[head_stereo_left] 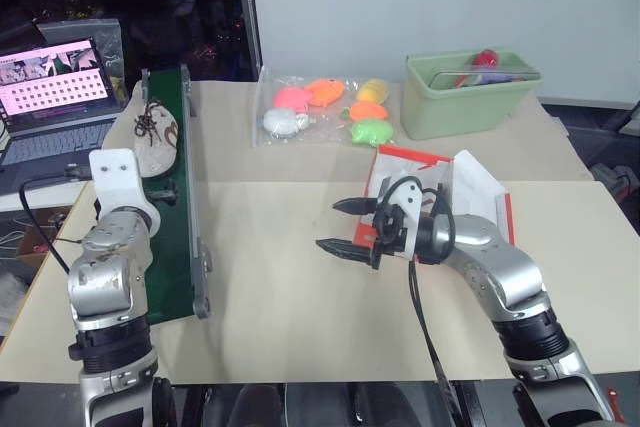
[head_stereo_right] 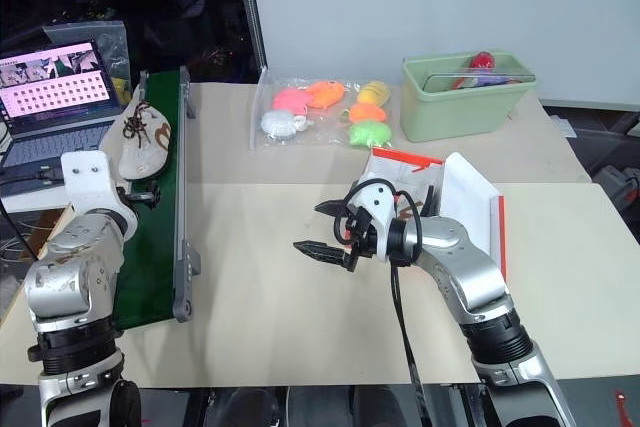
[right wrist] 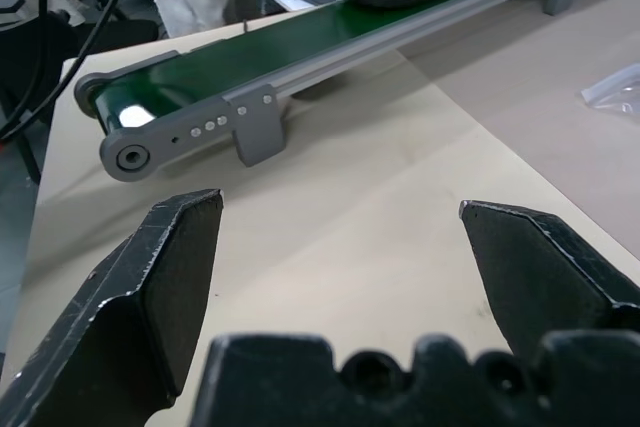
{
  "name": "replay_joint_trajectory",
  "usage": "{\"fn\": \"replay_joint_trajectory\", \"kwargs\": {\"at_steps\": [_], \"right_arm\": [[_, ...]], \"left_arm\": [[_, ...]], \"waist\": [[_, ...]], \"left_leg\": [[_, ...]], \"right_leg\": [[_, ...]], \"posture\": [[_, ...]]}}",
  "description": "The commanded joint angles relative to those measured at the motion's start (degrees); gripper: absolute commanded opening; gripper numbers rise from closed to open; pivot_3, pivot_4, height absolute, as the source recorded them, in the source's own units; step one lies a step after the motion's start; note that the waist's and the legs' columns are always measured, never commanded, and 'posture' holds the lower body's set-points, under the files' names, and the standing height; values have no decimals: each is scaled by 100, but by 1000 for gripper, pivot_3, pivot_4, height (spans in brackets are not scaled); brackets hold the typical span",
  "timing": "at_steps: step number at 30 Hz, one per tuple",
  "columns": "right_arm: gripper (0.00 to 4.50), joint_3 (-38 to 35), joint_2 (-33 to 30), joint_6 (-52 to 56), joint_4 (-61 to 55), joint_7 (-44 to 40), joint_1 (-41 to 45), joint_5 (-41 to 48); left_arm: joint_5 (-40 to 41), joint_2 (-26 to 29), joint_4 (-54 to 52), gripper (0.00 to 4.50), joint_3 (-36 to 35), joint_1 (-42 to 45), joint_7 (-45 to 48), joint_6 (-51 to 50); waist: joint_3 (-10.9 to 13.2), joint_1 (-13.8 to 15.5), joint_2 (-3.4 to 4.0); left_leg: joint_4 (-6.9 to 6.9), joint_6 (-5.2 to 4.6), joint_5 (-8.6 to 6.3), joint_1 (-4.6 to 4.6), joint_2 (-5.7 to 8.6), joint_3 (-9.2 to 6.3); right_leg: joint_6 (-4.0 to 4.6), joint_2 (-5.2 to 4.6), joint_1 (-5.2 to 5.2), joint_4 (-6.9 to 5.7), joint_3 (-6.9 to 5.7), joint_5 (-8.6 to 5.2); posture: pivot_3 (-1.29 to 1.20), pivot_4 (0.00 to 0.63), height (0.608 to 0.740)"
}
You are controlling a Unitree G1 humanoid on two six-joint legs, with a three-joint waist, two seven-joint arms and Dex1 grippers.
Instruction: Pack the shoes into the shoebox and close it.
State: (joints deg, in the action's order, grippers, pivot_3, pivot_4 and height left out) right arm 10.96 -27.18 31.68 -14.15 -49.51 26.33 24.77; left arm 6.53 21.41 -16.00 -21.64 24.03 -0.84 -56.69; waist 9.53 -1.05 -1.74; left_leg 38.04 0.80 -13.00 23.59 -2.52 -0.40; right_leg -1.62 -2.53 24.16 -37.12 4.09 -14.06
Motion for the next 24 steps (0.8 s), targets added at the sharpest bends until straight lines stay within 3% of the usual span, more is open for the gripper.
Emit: {"fn": "replay_joint_trajectory", "kwargs": {"at_steps": [1, 11, 23, 24], "right_arm": [[4456, -55, 75, 30, -252, 98, 39, 41], [4456, -102, 81, 147, -430, 195, -76, 122], [4456, -173, 69, 267, -521, 242, -40, 208], [4500, -183, 75, 274, -511, 247, -19, 211]], "left_arm": [[39, -12, 10, 4500, -107, 10, 0, -47], [27, -37, 160, 4500, -132, -2, -64, -64], [368, -729, 73, 4500, -407, -333, -98, -887], [377, -767, 34, 3971, -418, -330, -104, -891]], "waist": [[0, 0, 0], [0, 9, 0], [-12, 19, 19], [-12, 22, 20]], "left_leg": [[0, 0, 0, 0, -1, 0], [0, 0, 0, 0, 0, 0], [0, 0, 0, -45, 3, 1], [0, 0, 0, -54, 3, 2]], "right_leg": [[0, 1, 0, -1, 0, 0], [1, 0, 0, -2, 0, 0], [0, -1, -39, -8, 3, 0], [0, -1, -50, -7, 3, 0]], "posture": [[0, 150, 729], [0, 150, 729], [0, 150, 729], [0, 150, 729]]}}
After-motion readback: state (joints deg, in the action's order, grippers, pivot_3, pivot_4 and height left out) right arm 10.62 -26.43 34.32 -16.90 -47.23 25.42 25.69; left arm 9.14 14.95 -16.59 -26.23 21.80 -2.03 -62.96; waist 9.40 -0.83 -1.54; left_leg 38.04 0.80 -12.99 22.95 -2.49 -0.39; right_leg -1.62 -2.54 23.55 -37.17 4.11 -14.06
